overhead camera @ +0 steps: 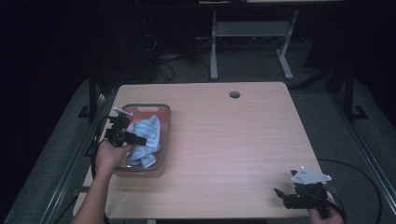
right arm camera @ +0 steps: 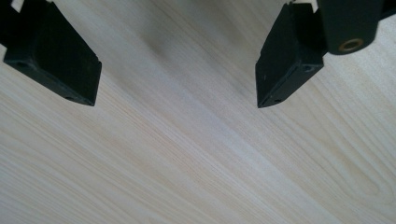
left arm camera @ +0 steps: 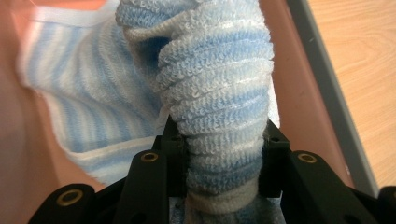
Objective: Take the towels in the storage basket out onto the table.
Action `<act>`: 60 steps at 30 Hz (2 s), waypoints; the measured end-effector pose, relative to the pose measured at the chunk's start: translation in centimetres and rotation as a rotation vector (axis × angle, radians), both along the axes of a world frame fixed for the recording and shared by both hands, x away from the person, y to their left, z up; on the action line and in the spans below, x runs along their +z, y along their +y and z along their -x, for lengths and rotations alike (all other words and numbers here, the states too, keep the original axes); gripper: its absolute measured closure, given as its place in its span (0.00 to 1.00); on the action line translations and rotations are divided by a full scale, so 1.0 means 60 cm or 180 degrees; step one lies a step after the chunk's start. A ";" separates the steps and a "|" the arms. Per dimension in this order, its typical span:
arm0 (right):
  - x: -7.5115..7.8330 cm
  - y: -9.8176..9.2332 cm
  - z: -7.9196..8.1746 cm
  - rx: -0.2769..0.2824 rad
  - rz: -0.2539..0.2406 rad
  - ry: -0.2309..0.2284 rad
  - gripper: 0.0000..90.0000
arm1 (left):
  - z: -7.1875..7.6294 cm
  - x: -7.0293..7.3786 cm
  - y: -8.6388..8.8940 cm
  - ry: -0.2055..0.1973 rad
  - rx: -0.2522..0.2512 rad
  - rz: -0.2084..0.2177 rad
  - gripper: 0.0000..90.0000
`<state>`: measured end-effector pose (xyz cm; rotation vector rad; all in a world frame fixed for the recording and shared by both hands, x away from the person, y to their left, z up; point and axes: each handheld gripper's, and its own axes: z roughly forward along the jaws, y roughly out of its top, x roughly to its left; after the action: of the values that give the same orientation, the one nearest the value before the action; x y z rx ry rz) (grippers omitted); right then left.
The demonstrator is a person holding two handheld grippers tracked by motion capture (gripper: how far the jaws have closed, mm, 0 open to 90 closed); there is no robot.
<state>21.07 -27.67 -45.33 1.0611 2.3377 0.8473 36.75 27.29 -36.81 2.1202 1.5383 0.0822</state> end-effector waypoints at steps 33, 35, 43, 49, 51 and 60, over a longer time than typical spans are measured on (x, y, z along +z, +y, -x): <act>-0.002 -0.003 -0.004 0.0013 -0.0006 -0.0005 0.15 | 0.021 0.119 -0.017 -0.0532 -0.0033 0.0342 0.71; -0.003 -0.002 -0.004 0.0021 0.0002 0.0012 0.15 | 0.020 0.126 -0.021 -0.0562 -0.0040 0.0354 0.71; -0.003 -0.005 -0.004 -0.0014 -0.0027 0.0012 0.15 | 0.020 0.152 -0.042 -0.0653 -0.0109 0.0328 0.71; -0.003 -0.009 -0.002 -0.0040 -0.0048 0.0015 0.15 | 0.016 0.160 -0.059 -0.0668 -0.0131 0.0312 0.71; -0.003 -0.010 -0.003 -0.0028 -0.0048 0.0015 0.15 | 0.014 0.163 -0.067 -0.0669 -0.0151 0.0290 0.71; -0.002 -0.014 -0.001 -0.0050 -0.0066 0.0002 0.15 | 0.004 0.176 -0.108 -0.0695 -0.0264 0.0254 0.71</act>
<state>21.15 -28.49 -45.45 1.0870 2.3230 0.8670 36.52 20.84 -26.24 2.0356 1.3048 0.2124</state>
